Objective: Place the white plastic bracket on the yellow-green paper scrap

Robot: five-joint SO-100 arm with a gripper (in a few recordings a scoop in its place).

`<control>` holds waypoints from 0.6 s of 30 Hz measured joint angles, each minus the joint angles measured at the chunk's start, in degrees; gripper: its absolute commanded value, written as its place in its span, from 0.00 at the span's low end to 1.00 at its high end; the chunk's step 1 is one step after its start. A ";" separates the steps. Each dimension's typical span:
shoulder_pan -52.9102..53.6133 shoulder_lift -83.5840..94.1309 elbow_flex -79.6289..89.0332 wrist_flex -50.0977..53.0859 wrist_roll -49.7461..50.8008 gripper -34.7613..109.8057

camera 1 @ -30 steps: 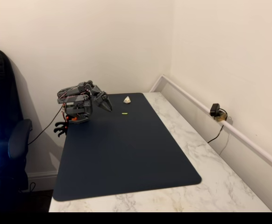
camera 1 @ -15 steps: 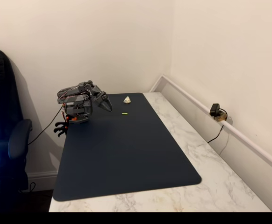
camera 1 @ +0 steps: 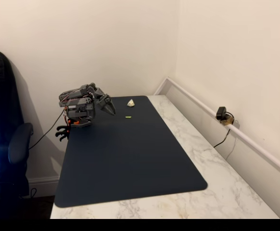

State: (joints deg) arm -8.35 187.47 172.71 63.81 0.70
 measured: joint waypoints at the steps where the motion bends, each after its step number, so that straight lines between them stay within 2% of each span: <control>1: 0.35 0.00 0.00 0.00 0.26 0.24; 6: 0.70 0.00 0.79 -1.14 -0.18 0.24; 11: 0.62 0.00 3.08 -7.56 1.49 0.24; 16: 0.35 0.00 2.46 -7.29 19.25 0.24; 18: -0.26 0.00 0.70 -5.80 21.62 0.24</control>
State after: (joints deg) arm -8.61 187.47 173.41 58.01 22.32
